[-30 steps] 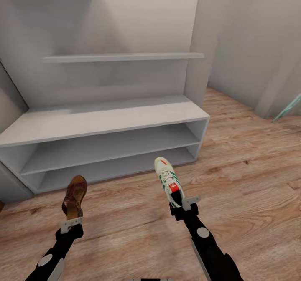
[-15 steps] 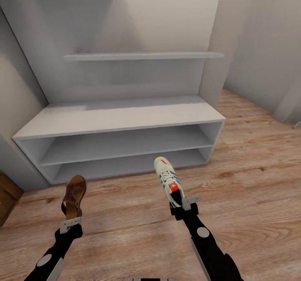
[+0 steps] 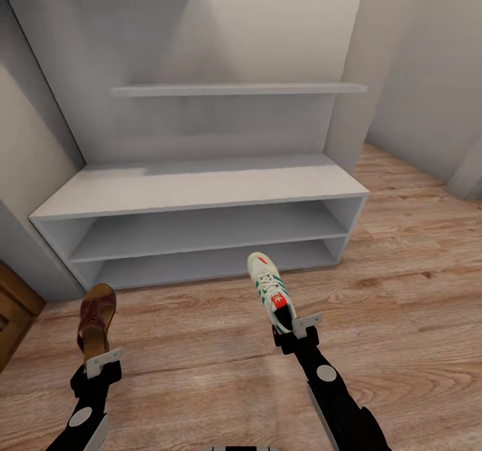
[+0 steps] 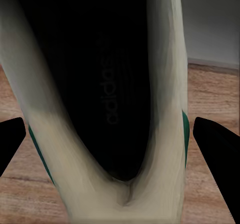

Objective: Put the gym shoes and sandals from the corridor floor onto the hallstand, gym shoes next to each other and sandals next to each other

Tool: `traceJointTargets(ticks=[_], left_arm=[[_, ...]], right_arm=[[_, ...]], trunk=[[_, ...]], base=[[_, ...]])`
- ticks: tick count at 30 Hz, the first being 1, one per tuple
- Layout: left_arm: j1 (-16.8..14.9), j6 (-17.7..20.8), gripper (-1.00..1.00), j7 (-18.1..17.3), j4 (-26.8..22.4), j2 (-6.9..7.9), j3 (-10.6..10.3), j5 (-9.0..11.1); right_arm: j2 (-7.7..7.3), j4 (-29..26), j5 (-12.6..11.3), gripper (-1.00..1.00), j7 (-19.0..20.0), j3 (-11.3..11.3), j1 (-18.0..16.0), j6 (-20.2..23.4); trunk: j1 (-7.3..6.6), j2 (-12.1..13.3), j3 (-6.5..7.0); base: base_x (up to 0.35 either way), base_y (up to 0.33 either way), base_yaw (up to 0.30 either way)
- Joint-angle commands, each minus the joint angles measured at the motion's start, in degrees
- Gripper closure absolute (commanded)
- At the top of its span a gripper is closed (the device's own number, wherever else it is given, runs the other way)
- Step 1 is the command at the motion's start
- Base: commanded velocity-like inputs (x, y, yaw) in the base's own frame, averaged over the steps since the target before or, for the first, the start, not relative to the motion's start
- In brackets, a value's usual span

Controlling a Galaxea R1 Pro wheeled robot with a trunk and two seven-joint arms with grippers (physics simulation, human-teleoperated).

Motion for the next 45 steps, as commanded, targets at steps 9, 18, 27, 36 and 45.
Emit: traceJointTargets(ticks=[9, 18, 27, 36, 45], left_arm=[[-0.03, -0.19, 1.00, -0.04, 0.20, 0.07, -0.18, 0.34], [-0.03, -0.14, 1.00, -0.04, 0.24, 0.16, -0.24, 0.22], [-0.03, -0.03, 1.00, -0.04, 0.24, 0.34, -0.33, 0.35], [-0.03, 0.13, 1.00, -0.12, 0.24, 0.14, -0.33, 0.32], [-0.03, 0.43, 1.00, -0.12, 0.24, 0.19, -0.50, 0.31]], right_arm=[[0.05, 0.09, 0.66, 1.00, -0.06, 0.18, -0.01, 0.23], [-1.23, 0.81, 0.64, 1.00, -0.26, -10.12, -0.01, -3.77], [-8.49, 0.99, 1.22, 1.00, 10.71, -52.67, -0.01, -4.23], [-22.30, 5.29, 1.07, 1.00, 12.09, -67.25, -0.01, -3.93], [-26.22, 6.27, 1.23, 1.00, 12.01, -72.04, -0.01, -3.82]], trunk=[[-0.01, -0.02, -0.04], [-0.01, -0.02, -0.01], [-0.01, -0.02, -0.01], [-0.01, -0.02, -0.01], [-0.01, -0.02, -0.01]], base=[[0.000, 0.000, 0.000], [0.000, 0.000, 0.000], [0.000, 0.000, 0.000], [0.000, 0.000, 0.000], [0.000, 0.000, 0.000]])
